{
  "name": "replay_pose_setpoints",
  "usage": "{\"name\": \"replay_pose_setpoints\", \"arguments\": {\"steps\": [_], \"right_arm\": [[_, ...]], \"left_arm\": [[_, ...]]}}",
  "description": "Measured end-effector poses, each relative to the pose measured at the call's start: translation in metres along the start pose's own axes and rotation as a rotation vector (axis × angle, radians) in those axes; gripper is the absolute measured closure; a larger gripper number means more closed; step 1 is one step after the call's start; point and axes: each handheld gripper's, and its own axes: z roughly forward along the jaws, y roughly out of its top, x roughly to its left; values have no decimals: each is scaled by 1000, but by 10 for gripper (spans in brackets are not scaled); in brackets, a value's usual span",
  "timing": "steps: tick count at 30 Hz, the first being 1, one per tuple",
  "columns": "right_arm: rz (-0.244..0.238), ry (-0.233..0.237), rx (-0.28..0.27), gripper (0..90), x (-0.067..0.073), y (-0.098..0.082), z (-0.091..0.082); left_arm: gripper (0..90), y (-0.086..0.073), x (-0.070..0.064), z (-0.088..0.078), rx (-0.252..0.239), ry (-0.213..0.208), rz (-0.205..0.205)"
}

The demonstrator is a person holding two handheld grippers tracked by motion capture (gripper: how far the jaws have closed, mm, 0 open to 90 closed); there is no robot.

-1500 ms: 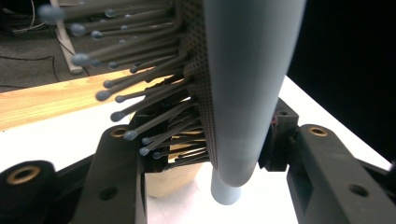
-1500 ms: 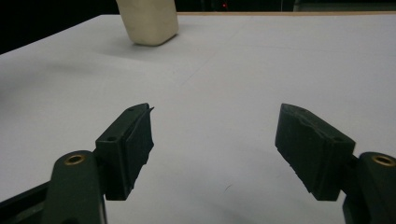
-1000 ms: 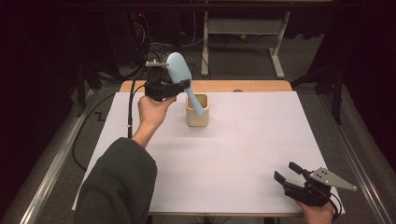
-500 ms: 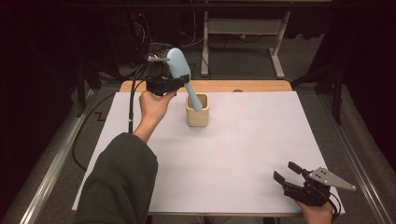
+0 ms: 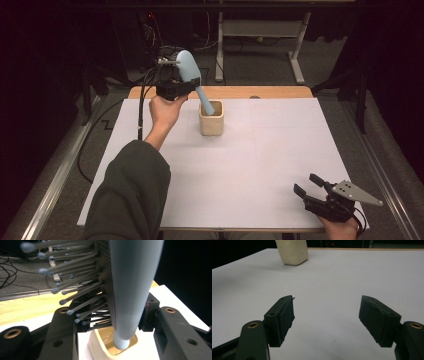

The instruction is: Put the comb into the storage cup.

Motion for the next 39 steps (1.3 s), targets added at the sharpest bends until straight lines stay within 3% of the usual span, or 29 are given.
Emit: {"name": "replay_pose_setpoints", "arguments": {"steps": [18, 39], "right_arm": [[1, 3, 8, 289, 0, 0, 0], [-6, -1, -8, 299, 0, 0, -1]], "left_arm": [[541, -5, 0, 19, 34, 16, 4], [538, -15, -7, 39, 92, 17, 54]]}}
